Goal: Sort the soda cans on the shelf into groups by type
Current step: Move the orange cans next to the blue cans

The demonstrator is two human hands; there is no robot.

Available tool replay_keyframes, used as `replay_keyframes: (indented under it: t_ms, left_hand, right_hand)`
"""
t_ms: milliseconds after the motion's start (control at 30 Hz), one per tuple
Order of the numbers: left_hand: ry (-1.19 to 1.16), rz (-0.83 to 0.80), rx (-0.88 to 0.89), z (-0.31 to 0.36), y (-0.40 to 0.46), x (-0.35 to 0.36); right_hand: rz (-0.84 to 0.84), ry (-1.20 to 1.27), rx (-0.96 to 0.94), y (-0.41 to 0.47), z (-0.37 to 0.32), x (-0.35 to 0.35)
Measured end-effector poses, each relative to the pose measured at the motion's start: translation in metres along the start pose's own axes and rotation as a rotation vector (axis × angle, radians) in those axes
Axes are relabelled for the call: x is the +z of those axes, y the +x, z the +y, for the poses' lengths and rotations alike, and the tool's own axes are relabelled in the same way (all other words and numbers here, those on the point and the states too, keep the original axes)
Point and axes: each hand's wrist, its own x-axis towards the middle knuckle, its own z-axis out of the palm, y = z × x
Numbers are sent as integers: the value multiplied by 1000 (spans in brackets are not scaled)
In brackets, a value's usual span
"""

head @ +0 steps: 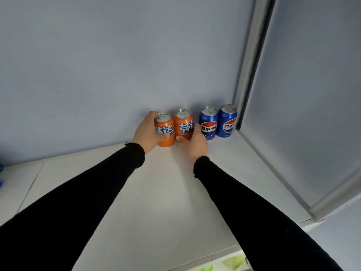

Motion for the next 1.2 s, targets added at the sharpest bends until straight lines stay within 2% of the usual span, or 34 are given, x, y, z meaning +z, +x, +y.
replay_keyframes:
  t_ms: [300,467,600,700,833,933,1067,1200]
  left_hand:
    - [-8,-21,9,0,8,4]
    - [-62,-73,-62,3,1,3]
    - [-49,-96,-107,-1,-21,-6]
    - [111,-64,-72,-7,-51,-21]
    - [349,-36,23,-22,-104,-54]
    - [462,14,17,-42,-147,-88]
    - [523,62,-52,-72,-212,-145]
    - [549,95,-109,-101,-286,-208]
  right_hand:
    - [-38,-9,6,5,2,-3]
    - [-59,-35,10,0,1,-8]
    - [-32,-106,-61,-21,-3,-18]
    - [22,-260,-228,-43,-10,-20]
    - [-108,-482,-432,-80,-36,-2]
    - [-221,-576,-518,-109,-60,23]
    - [-366,-584,-561,-159,-94,72]
    - [-438,-561,-623,-227,-128,131]
